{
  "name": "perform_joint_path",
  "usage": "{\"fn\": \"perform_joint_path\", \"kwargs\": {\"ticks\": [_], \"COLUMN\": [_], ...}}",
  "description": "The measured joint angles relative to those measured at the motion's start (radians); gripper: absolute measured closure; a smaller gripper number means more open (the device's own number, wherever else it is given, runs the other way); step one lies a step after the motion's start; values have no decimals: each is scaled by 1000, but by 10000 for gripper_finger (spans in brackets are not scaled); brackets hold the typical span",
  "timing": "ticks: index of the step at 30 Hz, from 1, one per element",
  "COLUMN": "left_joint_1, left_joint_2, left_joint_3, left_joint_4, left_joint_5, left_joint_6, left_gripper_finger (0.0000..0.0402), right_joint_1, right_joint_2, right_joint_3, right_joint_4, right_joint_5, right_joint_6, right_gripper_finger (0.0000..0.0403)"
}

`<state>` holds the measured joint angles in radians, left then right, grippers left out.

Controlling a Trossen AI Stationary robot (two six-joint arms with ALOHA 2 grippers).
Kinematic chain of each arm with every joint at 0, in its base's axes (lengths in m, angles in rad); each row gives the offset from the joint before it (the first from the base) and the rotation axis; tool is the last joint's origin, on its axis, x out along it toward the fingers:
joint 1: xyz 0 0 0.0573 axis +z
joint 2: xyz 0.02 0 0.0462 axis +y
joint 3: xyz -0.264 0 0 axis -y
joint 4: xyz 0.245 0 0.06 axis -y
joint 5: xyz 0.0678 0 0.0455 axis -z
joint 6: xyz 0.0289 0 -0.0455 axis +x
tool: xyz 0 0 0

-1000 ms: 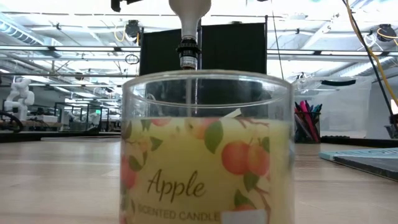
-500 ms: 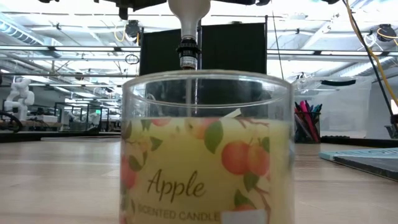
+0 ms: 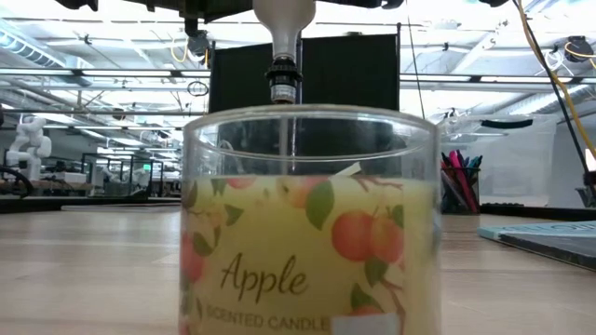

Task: Screw lightbulb
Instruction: Remove the lightbulb from the lamp

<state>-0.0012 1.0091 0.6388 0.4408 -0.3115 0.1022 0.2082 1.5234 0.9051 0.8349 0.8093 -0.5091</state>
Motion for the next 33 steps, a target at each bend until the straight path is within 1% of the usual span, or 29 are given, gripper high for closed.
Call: {"fn": "perform_joint_path", "kwargs": {"ticks": [7,13,22,26,30,33], "left_joint_1": [-4,-40,-95,-109,-124,-141], "left_joint_2": [16,17,20,20,19,6], "left_joint_3": [0,1,1,0,0,0], "left_joint_4": [2,10,25,34,54,51], "left_joint_5": [19,43,45,44,34,-31], "left_joint_6": [-23,-24,-15,-7,11,39], "left_gripper_finger": [401,401,401,401,401,401], "right_joint_1": [-19,-21,-21,-10,28,64], "right_joint_2": [-3,-3,0,2,2,2], "right_joint_3": [0,0,0,0,0,0], "right_joint_4": [-5,-19,-38,-44,-59,-113], "right_joint_5": [20,62,47,72,75,71], "right_joint_6": [9,-4,-13,-25,-11,59], "right_gripper_finger": [403,403,403,403,403,403]}}
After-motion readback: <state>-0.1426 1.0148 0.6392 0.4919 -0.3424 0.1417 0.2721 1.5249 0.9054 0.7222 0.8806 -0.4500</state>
